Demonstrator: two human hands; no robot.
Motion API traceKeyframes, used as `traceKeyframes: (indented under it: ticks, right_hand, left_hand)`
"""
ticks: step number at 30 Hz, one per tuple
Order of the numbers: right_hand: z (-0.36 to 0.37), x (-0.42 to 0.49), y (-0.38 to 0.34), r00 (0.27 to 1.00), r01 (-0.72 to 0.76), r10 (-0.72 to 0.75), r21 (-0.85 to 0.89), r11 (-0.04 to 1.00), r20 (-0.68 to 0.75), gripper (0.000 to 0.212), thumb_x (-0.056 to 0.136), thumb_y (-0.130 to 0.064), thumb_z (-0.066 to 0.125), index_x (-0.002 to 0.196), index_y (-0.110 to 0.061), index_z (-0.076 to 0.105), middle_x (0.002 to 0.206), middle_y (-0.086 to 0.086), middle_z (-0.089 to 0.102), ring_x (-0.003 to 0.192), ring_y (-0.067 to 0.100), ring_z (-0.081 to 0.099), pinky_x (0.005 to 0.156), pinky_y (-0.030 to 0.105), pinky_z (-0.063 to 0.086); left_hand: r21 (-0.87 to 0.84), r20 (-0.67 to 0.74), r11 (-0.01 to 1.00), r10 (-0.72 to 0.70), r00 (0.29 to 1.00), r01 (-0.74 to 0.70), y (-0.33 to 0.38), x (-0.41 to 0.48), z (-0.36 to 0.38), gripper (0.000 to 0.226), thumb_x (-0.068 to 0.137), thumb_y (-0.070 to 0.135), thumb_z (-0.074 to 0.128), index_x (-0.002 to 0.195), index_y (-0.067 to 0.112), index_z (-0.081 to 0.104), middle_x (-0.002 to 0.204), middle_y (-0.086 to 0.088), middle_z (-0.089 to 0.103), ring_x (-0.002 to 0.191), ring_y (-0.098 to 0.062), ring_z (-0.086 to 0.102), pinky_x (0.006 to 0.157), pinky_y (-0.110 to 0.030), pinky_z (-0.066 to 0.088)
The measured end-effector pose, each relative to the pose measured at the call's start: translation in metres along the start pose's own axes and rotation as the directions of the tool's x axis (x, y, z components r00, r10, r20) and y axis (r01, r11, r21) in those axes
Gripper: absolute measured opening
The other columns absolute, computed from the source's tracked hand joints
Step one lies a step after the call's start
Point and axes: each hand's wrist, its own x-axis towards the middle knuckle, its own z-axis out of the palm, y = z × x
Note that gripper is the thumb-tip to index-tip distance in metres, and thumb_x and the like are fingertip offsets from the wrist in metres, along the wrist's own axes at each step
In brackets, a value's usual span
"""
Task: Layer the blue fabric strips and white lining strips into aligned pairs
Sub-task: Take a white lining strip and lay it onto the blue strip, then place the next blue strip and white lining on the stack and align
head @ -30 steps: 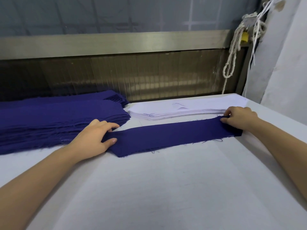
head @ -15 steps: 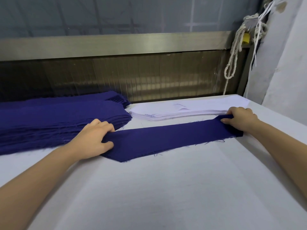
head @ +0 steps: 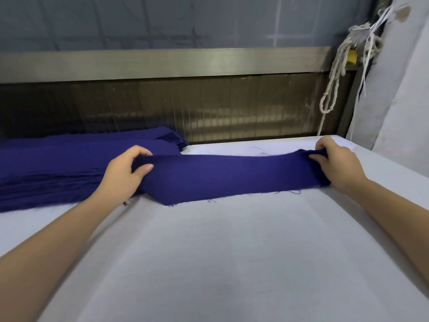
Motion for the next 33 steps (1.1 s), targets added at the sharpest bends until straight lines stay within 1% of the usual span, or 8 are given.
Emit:
traceKeyframes:
  ticks: [3,5,8,12,16,24,29,33]
  right_hand:
    - [0.003,-0.001,-0.015,0.997,-0.004,0.019,0.186,0.983,-0.079,0.011,0.096,-0.019,0.05,0.101,-0.011,0.044,0.091,0.007,0.055,0.083,0.028,0.051,0.073,0.041,0.042]
    - [0.009,0.001,-0.03,0.995,0.033,-0.007,0.256,0.966,-0.1,0.015,0.096,-0.017,0.051,0.107,-0.009,0.044,0.094,0.004,0.053,0.085,0.024,0.05,0.074,0.039,0.042]
    - [0.021,0.008,-0.053,0.998,0.035,-0.018,0.307,0.951,-0.058,0.022,0.095,-0.016,0.053,0.114,-0.008,0.044,0.099,0.001,0.051,0.089,0.02,0.049,0.075,0.034,0.039]
    - [0.044,0.021,-0.087,0.999,0.019,-0.005,0.405,0.914,-0.035,0.025,0.093,-0.015,0.057,0.114,-0.008,0.047,0.099,0.001,0.052,0.09,0.019,0.049,0.077,0.033,0.038]
    - [0.067,0.034,-0.125,0.999,0.04,-0.041,0.436,0.899,-0.008,0.023,0.093,-0.015,0.056,0.114,-0.008,0.048,0.099,0.0,0.051,0.089,0.018,0.048,0.077,0.032,0.038]
    - [0.105,0.05,-0.194,0.987,0.023,-0.102,0.522,0.853,0.123,0.023,0.094,-0.014,0.054,0.115,-0.012,0.047,0.104,-0.001,0.051,0.095,0.018,0.05,0.079,0.035,0.044]
    - [0.125,0.056,-0.232,0.963,0.007,-0.151,0.538,0.843,0.224,0.026,0.095,-0.012,0.052,0.119,-0.011,0.046,0.105,0.0,0.051,0.092,0.017,0.049,0.066,0.022,0.04]
    - [0.138,0.064,-0.248,0.942,-0.049,-0.127,0.502,0.864,0.309,0.027,0.093,-0.009,0.055,0.118,-0.009,0.046,0.105,0.003,0.052,0.093,0.019,0.05,0.072,0.03,0.041]
  left_hand:
    - [0.018,-0.119,0.998,-0.052,0.992,0.054,-0.007,0.01,-0.013,0.016,0.087,0.009,0.063,0.101,0.015,0.06,0.1,0.005,0.057,0.095,-0.014,0.049,0.084,-0.027,0.036]
    - [0.047,-0.173,0.995,-0.082,0.982,0.092,-0.014,0.016,-0.024,0.019,0.088,0.009,0.063,0.106,0.011,0.062,0.103,-0.001,0.06,0.099,-0.021,0.053,0.087,-0.033,0.04]
    - [0.151,-0.207,0.978,-0.109,0.972,0.142,-0.028,0.025,-0.038,0.022,0.089,0.009,0.061,0.111,0.007,0.062,0.112,-0.013,0.063,0.107,-0.032,0.054,0.088,-0.036,0.038]
    - [0.271,-0.223,0.935,-0.171,0.96,0.23,-0.049,0.035,-0.061,0.025,0.09,0.009,0.059,0.115,0.006,0.059,0.114,-0.02,0.061,0.109,-0.038,0.052,0.088,-0.04,0.039]
    - [0.402,-0.193,0.868,-0.231,0.954,0.291,-0.073,0.044,-0.086,0.025,0.093,0.009,0.054,0.118,0.008,0.057,0.117,-0.02,0.059,0.108,-0.041,0.051,0.086,-0.046,0.042]
    - [0.634,-0.163,0.717,-0.241,0.957,0.289,-0.119,0.057,-0.135,0.029,0.095,0.006,0.045,0.122,0.008,0.053,0.12,-0.019,0.052,0.105,-0.043,0.051,0.082,-0.05,0.045]
    - [0.718,-0.173,0.62,-0.282,0.944,0.317,-0.15,0.06,-0.162,0.032,0.091,0.0,0.045,0.121,0.007,0.054,0.115,-0.02,0.052,0.1,-0.043,0.053,0.081,-0.052,0.047]
    - [0.748,-0.176,0.575,-0.312,0.934,0.332,-0.168,0.059,-0.169,0.033,0.09,0.0,0.044,0.121,0.007,0.053,0.115,-0.02,0.052,0.102,-0.042,0.054,0.081,-0.05,0.048]
